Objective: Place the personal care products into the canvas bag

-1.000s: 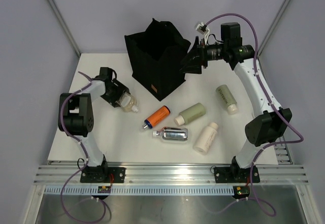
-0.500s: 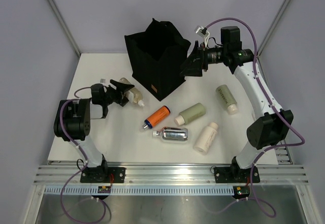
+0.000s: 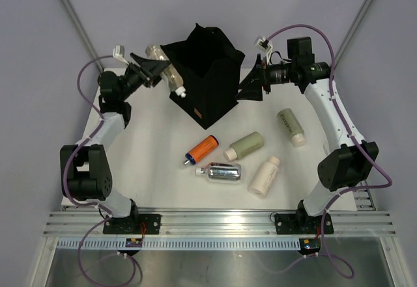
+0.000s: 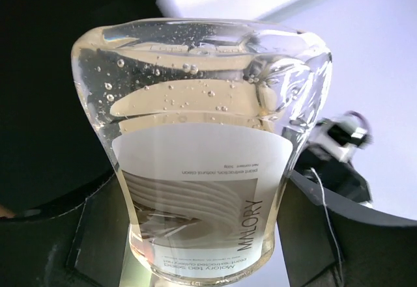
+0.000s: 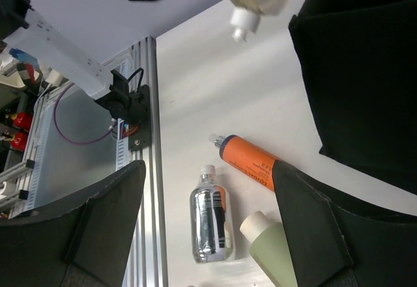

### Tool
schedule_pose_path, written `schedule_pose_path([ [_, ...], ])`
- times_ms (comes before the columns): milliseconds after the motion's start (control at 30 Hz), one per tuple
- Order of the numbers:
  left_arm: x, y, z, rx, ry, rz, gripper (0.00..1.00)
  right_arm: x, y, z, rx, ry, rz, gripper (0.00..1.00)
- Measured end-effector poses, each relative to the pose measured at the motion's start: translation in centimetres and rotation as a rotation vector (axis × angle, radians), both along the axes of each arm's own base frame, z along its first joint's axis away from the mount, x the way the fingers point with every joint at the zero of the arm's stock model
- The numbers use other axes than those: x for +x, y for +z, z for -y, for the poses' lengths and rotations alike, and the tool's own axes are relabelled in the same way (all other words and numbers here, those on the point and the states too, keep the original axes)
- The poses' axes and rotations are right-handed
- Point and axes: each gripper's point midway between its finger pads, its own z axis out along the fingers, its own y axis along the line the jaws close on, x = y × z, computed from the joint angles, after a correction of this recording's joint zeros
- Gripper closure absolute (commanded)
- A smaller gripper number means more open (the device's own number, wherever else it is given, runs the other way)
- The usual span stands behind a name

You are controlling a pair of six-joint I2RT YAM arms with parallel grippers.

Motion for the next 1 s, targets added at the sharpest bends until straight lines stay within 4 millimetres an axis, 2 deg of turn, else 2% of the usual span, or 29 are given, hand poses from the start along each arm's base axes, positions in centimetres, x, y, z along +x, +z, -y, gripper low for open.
schedule_pose_path([
  [133,-0.2,9.3,2.9,0.062,-0.03,0.21,0.94,0.5,-0.2,0.7,-0.012,-0.025,0.012,0.13],
  [233,-0.1,15.0,5.4,0.101,-0.026,0.32,0.88,0.6,-0.5,1.0,-0.019,-0.035,0.01,0.13],
  [333,1.7,18.0,8.0,0.135,-0.028,0.391,0.87,0.4,-0.7,1.1,-0.023,-0.038,0.002,0.13],
  [400,4.2,18.8,9.2,0.17,-0.004,0.401,0.87,0.1,-1.0,1.1,-0.026,-0.041,-0.006,0.13],
  [467,7.2,17.7,9.7,0.219,0.032,0.373,0.86,-0.1,-1.3,1.3,-0.032,-0.048,-0.014,0.13],
  [533,10.2,15.2,9.9,0.269,0.06,0.316,0.86,-0.4,-1.4,1.4,-0.037,-0.056,-0.013,0.13],
  [600,13.0,11.1,9.8,0.332,0.088,0.229,0.86,-0.6,-1.4,1.5,-0.037,-0.062,-0.008,0.13],
  [667,14.9,5.5,9.7,0.417,0.097,0.107,0.86,-0.9,-1.3,1.7,-0.037,-0.066,-0.004,0.13],
  [767,15.6,-1.3,9.5,0.535,0.085,-0.035,0.86,-1.2,-1.6,2.1,-0.038,-0.076,-0.009,0.13],
  [833,14.9,-4.4,9.8,0.616,0.057,-0.087,0.85,-1.2,-1.9,2.3,-0.041,-0.082,-0.015,0.13],
  [867,14.3,-5.3,10.1,0.654,0.038,-0.098,0.84,-1.1,-2.1,2.3,-0.044,-0.085,-0.019,0.13],
  [967,12.9,-6.5,11.9,0.764,-0.023,-0.046,0.8,-0.9,-2.6,2.5,-0.062,-0.098,-0.017,0.13],
  [1000,12.5,-6.8,12.3,0.797,-0.038,-0.028,0.75,-0.8,-2.8,2.6,-0.069,-0.103,-0.011,0.13],
])
